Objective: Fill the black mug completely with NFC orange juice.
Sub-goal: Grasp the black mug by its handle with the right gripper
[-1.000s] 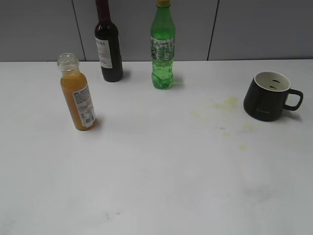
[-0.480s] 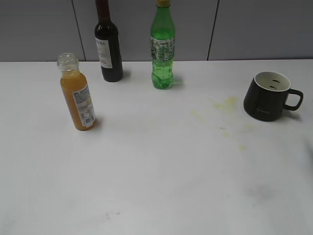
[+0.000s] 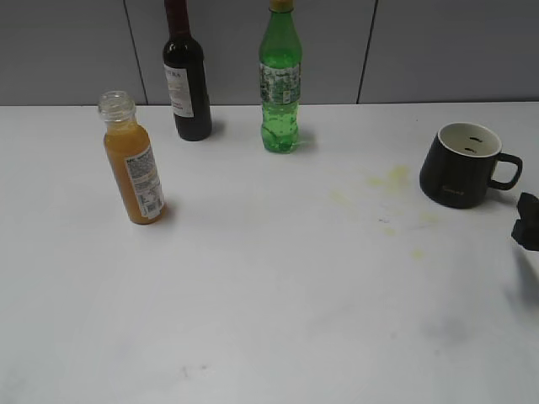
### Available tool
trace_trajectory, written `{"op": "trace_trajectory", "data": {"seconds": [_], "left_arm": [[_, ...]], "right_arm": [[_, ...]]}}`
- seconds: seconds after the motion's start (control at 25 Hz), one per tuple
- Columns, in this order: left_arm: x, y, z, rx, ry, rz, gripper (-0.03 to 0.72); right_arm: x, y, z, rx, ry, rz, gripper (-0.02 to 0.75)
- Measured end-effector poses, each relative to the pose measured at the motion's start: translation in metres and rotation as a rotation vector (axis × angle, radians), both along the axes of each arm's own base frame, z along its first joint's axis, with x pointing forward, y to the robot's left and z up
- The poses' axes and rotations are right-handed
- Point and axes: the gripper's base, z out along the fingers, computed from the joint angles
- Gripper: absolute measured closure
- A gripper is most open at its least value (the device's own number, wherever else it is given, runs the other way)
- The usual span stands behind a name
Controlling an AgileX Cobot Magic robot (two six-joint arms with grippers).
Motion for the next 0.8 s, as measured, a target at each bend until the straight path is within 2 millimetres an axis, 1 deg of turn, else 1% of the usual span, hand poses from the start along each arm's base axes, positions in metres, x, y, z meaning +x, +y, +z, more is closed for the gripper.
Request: {"op": "trace_trajectory", "data": {"seconds": [0.16, 0.44, 0.68, 0.8], "left_arm": [[0.000, 0.000, 0.000, 0.000, 0.000, 0.000, 0.454], [0.000, 0.000, 0.000, 0.000, 0.000, 0.000, 0.454], [0.000, 0.000, 0.000, 0.000, 0.000, 0.000, 0.454], [0.000, 0.000, 0.000, 0.000, 0.000, 0.000, 0.454]], "right_arm": [[0.011, -0.003, -0.007, 0.001, 0.010, -0.011, 0.146], [0.032, -0.016, -0.022, 0.001, 0.026, -0.054, 0.146], [0.054, -0.016, -0.028, -0.004, 0.001, -0.014, 0.146], [0.062, -0.016, -0.033, -0.003, -0.003, -0.012, 0.146]]}}
